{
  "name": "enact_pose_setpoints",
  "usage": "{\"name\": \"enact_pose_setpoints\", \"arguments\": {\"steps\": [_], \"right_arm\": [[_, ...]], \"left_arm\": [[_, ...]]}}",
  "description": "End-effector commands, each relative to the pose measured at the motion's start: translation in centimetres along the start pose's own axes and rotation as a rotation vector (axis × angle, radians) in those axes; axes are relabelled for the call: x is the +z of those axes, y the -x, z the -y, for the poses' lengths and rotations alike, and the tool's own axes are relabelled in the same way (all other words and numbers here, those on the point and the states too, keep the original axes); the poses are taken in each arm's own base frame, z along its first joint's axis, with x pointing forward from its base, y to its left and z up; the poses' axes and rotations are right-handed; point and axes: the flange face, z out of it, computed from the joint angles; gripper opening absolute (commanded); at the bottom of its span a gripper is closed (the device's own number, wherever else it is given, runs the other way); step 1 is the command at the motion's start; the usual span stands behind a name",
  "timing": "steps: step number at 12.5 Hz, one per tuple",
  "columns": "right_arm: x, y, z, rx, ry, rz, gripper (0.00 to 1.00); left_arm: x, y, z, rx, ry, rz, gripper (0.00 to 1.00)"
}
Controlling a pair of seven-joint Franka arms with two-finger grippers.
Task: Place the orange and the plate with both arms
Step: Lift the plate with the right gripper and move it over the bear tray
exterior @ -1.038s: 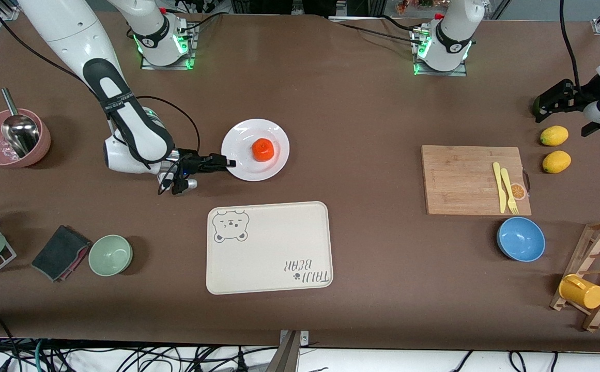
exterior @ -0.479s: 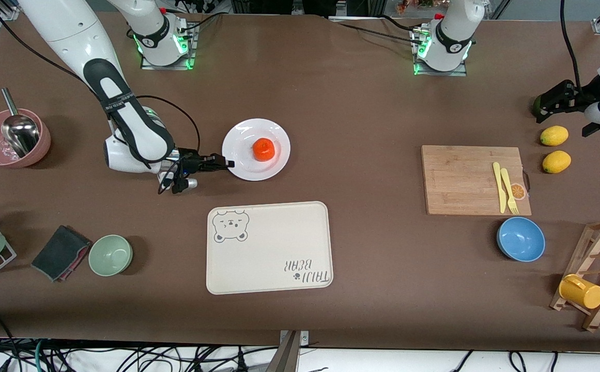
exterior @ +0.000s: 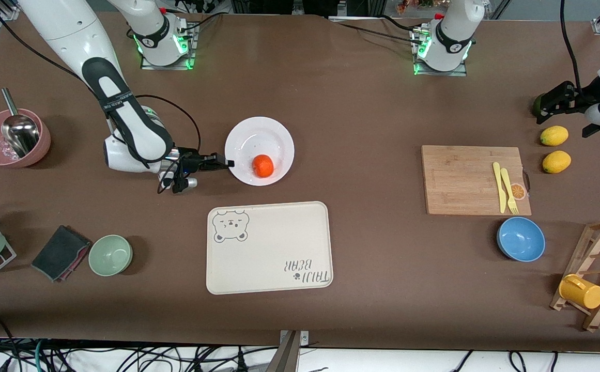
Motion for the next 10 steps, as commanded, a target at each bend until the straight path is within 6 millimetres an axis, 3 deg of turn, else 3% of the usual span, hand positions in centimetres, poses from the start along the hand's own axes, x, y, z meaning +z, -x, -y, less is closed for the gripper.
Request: {"name": "enact_pose_setpoints", "arguments": {"steps": [1,6,10], "right_arm": [[-0.2,-0.3,0.4,-0.014,0.003,-0.023,0.0],[-4.2,-3.9,5.2,-0.134,-0.027,-0.096,0.0],[-10.4,-6.7,7.0,-0.16,-0.135,-0.09,0.0]], "left_arm": [[0.4,0.1,1.5,-0.012,-0.031,0.003,1.0],[0.5,0.0,1.5,0.0,-0.027,0.003,1.0],[0.5,0.1,1.5,-0.003,-0.026,0.005,1.0]]}}
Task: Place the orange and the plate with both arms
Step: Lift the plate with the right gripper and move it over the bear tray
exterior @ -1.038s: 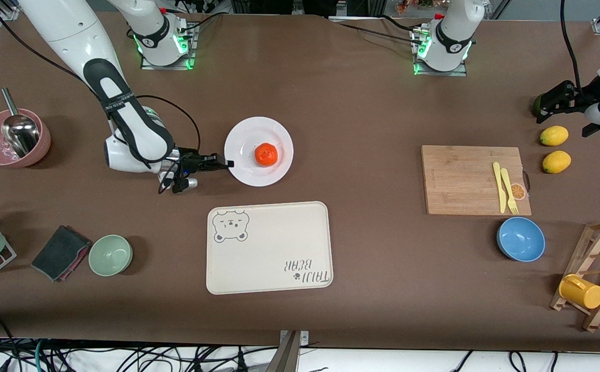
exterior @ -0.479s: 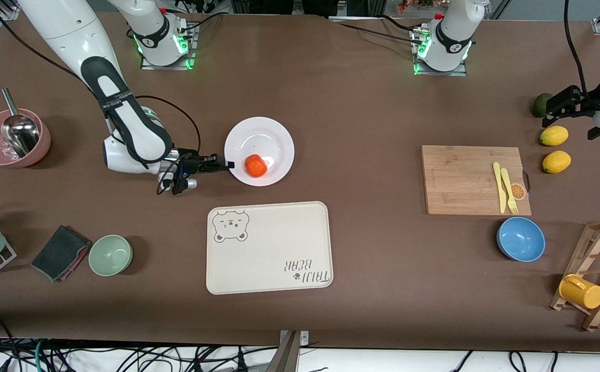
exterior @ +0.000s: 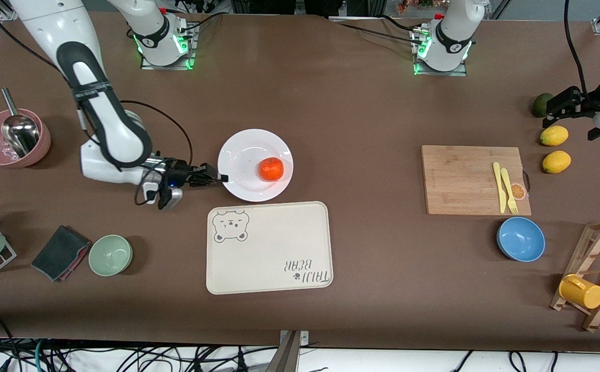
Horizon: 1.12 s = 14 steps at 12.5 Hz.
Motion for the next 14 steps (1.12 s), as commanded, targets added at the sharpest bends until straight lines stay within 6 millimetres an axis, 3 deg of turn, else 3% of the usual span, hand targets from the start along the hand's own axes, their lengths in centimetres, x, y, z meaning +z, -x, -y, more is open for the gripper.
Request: {"name": "enact_pose_setpoints", "arguments": {"steps": [1,3,7,12,14], "right_arm": [[-3.5,-2.0,0.8,-0.01,-0.062,-0.013,0.0],[-4.9,-3.5,1.3,-0.028,-0.067,-0.044,0.0],[-4.2,-8.7,-0.1,0.015,-0.095,-0.083,0.0],[0.2,-14.2,-3.5,0.039,-0.122,-0.155,0.0],[1.9,-15.5,-3.4,0.032,-0.126,-0.155,0.0]], "left_arm": [[0.0,0.0,0.2,0.022,-0.025,0.004,1.0],[0.2,0.0,0.2,0.024,-0.024,0.007,1.0],[0.2,0.0,0.2,0.022,-0.023,0.008,1.0],[0.3,0.0,-0.1,0.025,-0.02,0.012,1.0],[0.3,0.0,0.0,0.023,-0.019,0.012,1.0]]}}
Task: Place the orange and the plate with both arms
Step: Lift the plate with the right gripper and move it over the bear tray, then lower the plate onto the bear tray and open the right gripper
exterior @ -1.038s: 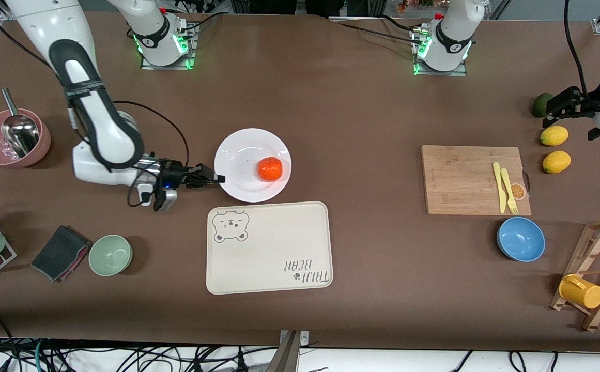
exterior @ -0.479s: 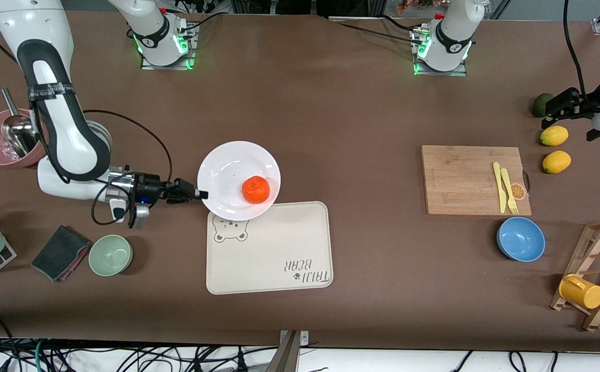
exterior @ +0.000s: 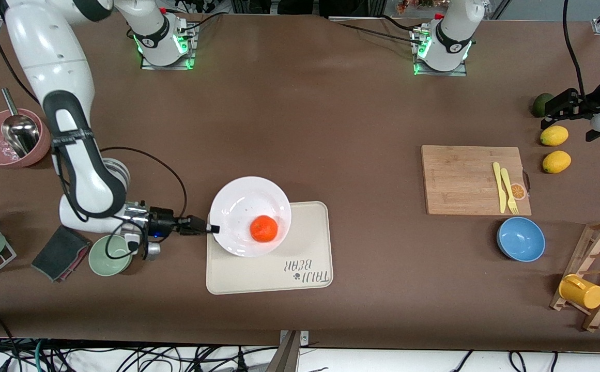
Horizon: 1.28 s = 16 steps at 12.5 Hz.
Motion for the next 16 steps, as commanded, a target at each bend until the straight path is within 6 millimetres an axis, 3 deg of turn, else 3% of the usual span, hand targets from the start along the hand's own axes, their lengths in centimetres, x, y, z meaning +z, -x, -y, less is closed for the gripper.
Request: {"name": "enact_pose_setpoints", "arguments": {"steps": [1,6,14,16], "right_arm": [[2.0,-2.2,-0.4,0.006,-0.025,-0.027,0.0],[3.0,-3.4,-3.9,-0.052,-0.018,-0.056,0.0],[2.9,-2.7,-6.6,-0.098,-0.007,-0.054,0.0],[3.0,-2.6,-7.0,-0.097,-0.009,-0.05,0.11]], "left_arm": [[-0.2,0.1,0.0,0.022,-0.022,0.001,1.0],[-0.5,0.2,0.5,0.003,-0.022,-0.006,1.0],[-0.3,0.2,0.3,0.004,-0.011,-0.002,1.0],[-0.2,0.1,0.4,0.004,-0.011,-0.004,1.0]]}}
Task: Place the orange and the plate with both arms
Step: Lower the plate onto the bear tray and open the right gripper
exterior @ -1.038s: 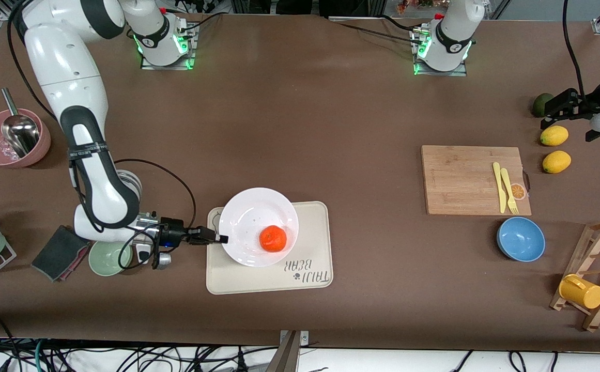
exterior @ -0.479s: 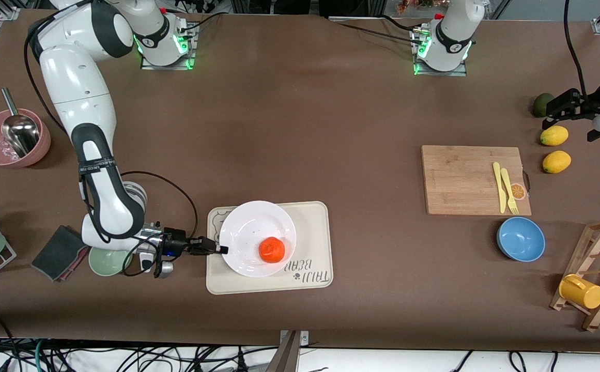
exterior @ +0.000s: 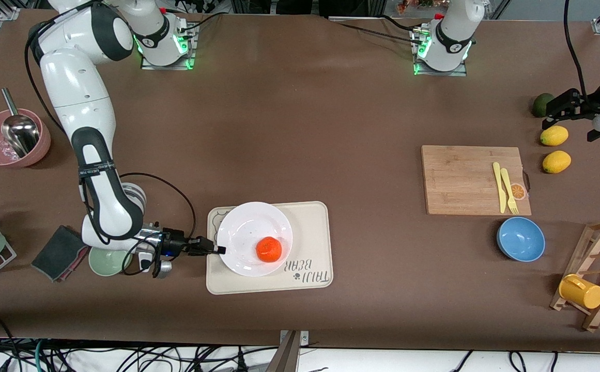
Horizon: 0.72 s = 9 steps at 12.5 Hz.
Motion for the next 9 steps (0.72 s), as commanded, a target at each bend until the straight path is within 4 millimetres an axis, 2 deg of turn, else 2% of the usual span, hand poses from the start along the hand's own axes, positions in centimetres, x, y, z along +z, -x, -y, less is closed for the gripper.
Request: {"name": "enact_pose_setpoints", "arguments": {"steps": [1,2,3,5,7,9], "right_arm": [[-0.3,-0.5,-0.4,-0.018,-0.02,-0.015,0.2],[-0.5,-0.5,-0.6,-0.016,-0.019,-0.017,0.41],[-1.3,-0.8,-0.8,-0.014,-0.017,-0.028,0.52],[-2.1,-1.2,-0.5,-0.018,-0.016,-0.028,1.0],[-2.3,-1.4,-0.2,-0.036,0.01,-0.006,1.0],[-3.2,-1.9,0.9,-0.064,0.06,0.042,1.0]], "left_arm": [[-0.1,0.0,0.1,0.01,-0.011,-0.002,1.0],[-0.1,0.0,0.1,0.01,-0.011,-0.002,1.0],[0.0,0.0,0.1,0.01,-0.01,-0.001,1.0],[0.0,0.0,0.1,0.01,-0.01,0.001,1.0],[0.0,0.0,0.1,0.01,-0.01,0.001,1.0],[0.0,0.0,0.1,0.01,-0.01,0.001,1.0]]}}
